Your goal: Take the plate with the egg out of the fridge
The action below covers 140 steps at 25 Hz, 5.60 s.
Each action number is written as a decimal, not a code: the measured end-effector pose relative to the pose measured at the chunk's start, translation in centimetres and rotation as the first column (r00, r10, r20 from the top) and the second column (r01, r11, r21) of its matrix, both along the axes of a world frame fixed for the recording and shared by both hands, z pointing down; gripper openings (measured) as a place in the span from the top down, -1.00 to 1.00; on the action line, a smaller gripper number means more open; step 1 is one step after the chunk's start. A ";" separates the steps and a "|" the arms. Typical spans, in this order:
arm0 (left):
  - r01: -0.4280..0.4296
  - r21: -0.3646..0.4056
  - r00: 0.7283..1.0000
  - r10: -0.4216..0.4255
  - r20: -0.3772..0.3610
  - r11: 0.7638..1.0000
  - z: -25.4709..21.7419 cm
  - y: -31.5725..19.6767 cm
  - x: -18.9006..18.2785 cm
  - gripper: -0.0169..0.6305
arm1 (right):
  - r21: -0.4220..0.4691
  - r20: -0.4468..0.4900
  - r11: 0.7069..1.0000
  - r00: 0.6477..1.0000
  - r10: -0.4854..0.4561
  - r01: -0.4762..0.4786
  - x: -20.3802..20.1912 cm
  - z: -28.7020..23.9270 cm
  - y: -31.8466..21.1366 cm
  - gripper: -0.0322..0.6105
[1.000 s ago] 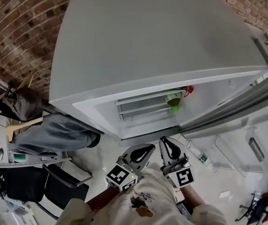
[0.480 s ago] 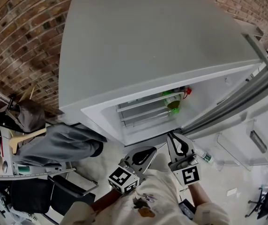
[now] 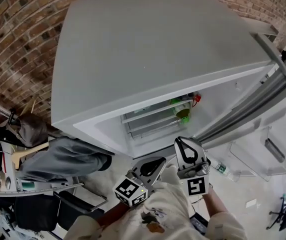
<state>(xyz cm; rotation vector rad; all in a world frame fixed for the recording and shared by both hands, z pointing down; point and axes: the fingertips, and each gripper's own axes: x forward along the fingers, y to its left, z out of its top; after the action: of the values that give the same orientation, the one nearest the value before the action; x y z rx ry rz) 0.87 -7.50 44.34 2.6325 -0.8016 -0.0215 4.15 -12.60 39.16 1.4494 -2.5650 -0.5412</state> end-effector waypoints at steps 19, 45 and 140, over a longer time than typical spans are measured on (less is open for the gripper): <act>0.029 0.018 0.999 -0.030 0.012 0.999 -0.3 -0.2 -0.2 0.92 | 0.117 -0.182 0.992 0.981 0.073 -0.053 0.0 -3.5 -7.4 0.76; 0.039 0.009 0.999 -0.039 -0.010 0.999 -0.2 1.8 -0.8 0.92 | 0.176 -0.493 0.979 0.852 0.176 -0.100 0.5 -4.4 -12.9 0.62; 0.112 -0.005 0.993 -0.112 -0.049 0.994 -0.3 0.8 -3.2 0.92 | 0.269 -0.875 0.963 0.411 0.256 -0.028 1.3 -1.5 -16.3 0.85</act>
<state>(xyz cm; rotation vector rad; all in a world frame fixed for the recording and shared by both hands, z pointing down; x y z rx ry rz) -2.37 -6.74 44.06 2.5717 -0.9303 -0.1156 5.47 -28.89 37.68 0.9410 -1.4918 -1.2033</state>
